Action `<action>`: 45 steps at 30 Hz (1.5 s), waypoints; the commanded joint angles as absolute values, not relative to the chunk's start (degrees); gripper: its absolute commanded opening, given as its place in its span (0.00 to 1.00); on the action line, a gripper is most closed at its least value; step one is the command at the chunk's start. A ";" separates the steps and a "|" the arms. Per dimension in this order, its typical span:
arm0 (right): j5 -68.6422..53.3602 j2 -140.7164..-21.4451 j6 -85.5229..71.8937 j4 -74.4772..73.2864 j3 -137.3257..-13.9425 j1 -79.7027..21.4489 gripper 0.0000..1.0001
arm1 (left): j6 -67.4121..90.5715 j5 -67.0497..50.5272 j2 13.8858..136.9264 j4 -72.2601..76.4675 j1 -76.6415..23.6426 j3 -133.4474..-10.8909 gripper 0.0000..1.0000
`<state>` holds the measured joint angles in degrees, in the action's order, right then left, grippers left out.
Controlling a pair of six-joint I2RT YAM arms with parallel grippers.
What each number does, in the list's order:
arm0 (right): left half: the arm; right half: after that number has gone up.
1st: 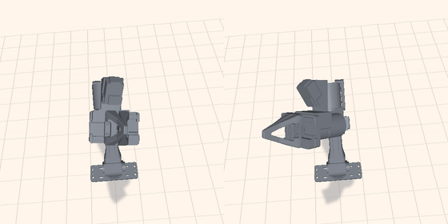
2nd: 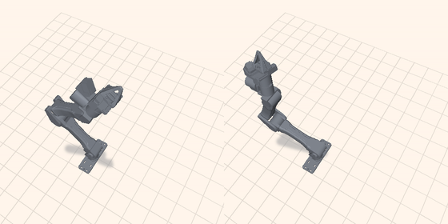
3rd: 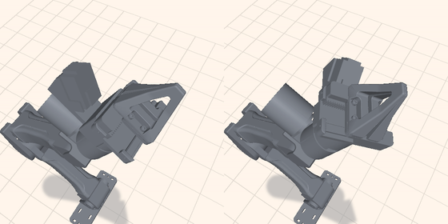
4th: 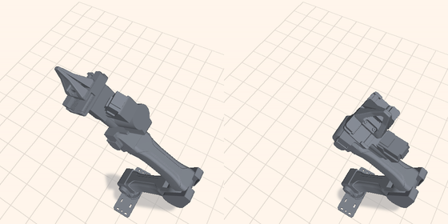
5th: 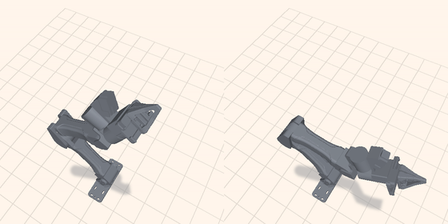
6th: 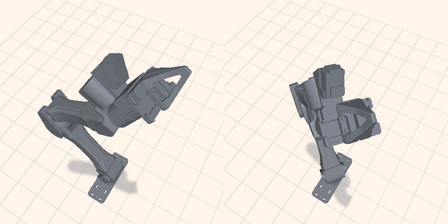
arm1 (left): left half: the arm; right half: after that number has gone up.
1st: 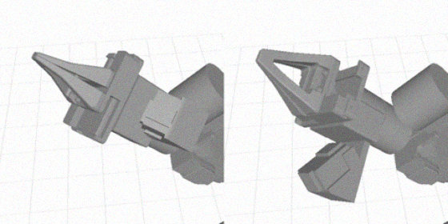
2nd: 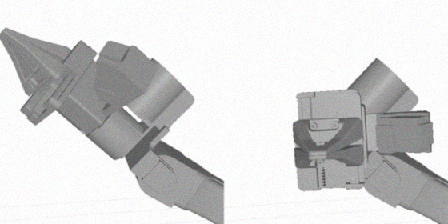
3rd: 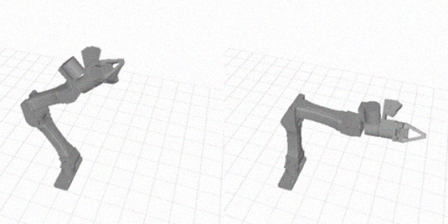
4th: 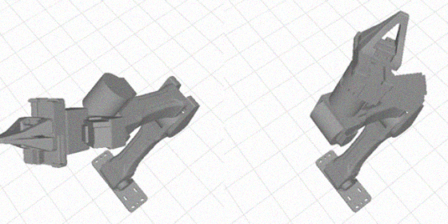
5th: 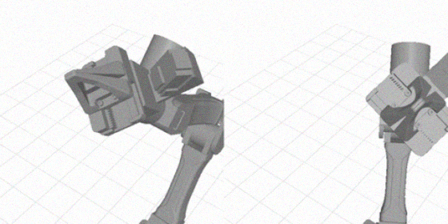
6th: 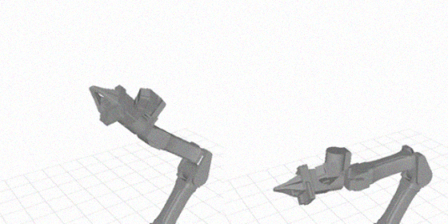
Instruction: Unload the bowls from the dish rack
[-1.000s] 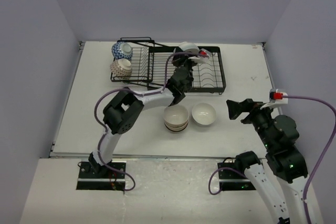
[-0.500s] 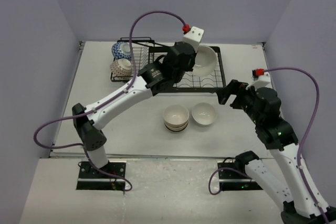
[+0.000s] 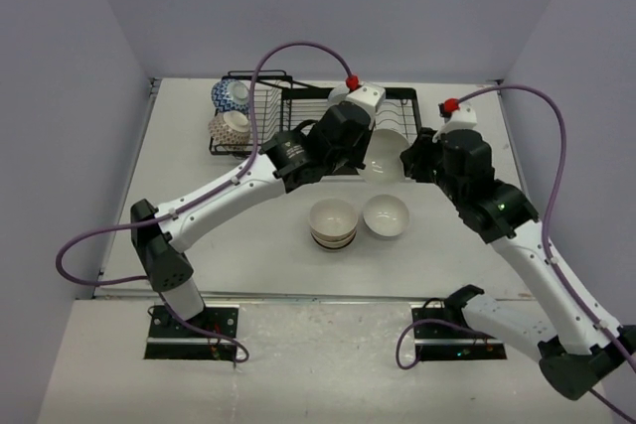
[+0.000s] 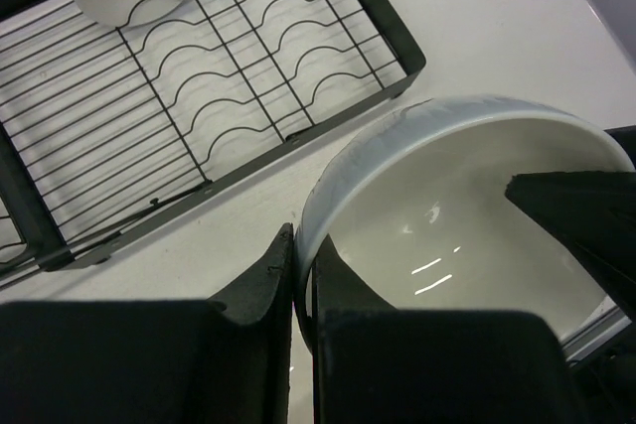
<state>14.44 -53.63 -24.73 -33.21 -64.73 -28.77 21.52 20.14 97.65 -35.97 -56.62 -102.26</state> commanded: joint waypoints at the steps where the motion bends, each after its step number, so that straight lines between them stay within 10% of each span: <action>1: 18.11 -56.59 -24.17 -33.93 -65.83 -29.18 0.32 | 23.47 18.63 95.89 -32.61 -56.78 -103.10 0.00; 7: 18.10 -58.27 -24.61 -33.05 -64.78 -29.36 0.00 | 22.94 17.58 96.94 -31.91 -56.78 -103.18 0.00; 10: 18.63 -58.88 -25.22 -34.36 -64.43 -29.36 0.00 | 22.68 18.28 97.64 -31.99 -56.60 -104.41 0.00; 11: 18.89 -58.97 -25.22 -34.45 -64.16 -28.92 0.00 | 22.41 19.06 97.73 -32.43 -56.60 -104.76 0.86; 12: 18.55 -59.24 -25.05 -34.98 -63.29 -28.48 0.00 | 22.15 19.77 97.56 -32.78 -56.51 -105.11 1.00; 39: -2.99 -73.56 -24.43 -28.39 -46.23 -17.31 0.01 | 17.40 34.54 70.49 -27.25 -54.06 -80.16 1.00; 45: -2.55 -73.92 -24.52 -28.30 -46.05 -17.31 0.17 | 16.96 32.87 70.66 -26.10 -52.91 -79.37 1.00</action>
